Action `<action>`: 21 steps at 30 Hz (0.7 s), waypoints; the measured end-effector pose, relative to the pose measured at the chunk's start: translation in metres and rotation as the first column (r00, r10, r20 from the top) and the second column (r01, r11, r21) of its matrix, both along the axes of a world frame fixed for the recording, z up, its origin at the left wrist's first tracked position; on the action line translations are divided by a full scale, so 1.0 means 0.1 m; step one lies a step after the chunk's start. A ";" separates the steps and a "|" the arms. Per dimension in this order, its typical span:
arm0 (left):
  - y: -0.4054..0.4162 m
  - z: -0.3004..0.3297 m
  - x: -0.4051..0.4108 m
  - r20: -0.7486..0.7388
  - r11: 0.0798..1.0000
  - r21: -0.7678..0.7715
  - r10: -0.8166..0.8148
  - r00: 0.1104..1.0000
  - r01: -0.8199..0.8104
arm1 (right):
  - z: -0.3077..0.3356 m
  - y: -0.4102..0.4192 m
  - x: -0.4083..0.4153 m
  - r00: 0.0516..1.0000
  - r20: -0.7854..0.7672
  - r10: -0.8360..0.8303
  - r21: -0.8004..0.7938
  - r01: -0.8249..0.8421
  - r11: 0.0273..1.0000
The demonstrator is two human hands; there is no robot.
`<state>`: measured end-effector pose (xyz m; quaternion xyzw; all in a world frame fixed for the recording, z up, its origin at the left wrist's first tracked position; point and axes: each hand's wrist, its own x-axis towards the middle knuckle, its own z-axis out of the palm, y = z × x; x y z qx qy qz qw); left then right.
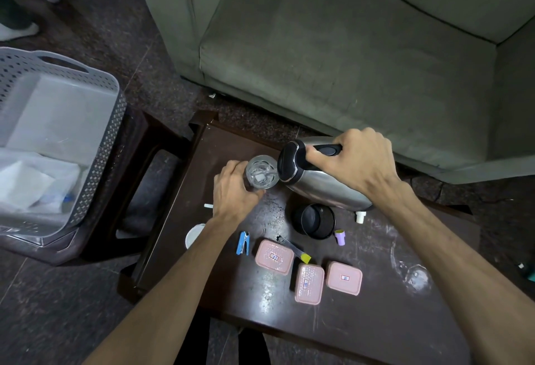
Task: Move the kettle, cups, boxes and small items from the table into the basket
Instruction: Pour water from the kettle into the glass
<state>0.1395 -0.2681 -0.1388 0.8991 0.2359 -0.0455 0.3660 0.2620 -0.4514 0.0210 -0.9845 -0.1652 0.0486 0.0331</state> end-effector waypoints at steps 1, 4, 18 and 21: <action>0.00 0.00 0.00 0.000 1.000 0.003 0.001 1.000 -0.001 | 0.01 0.00 0.00 1.000 0.004 0.000 0.002 0.000 1.000; 0.00 0.01 -0.01 0.006 1.000 0.008 0.003 1.000 -0.003 | 0.03 0.01 -0.02 1.000 0.001 0.003 0.001 -0.003 1.000; -0.02 0.01 -0.01 0.005 1.000 0.020 0.005 1.000 -0.005 | 0.08 0.05 -0.01 1.000 -0.003 -0.012 -0.013 0.012 1.000; -0.03 0.01 -0.01 0.008 1.000 0.024 0.012 1.000 -0.012 | 0.09 0.07 -0.01 1.000 0.004 -0.011 -0.018 0.011 1.000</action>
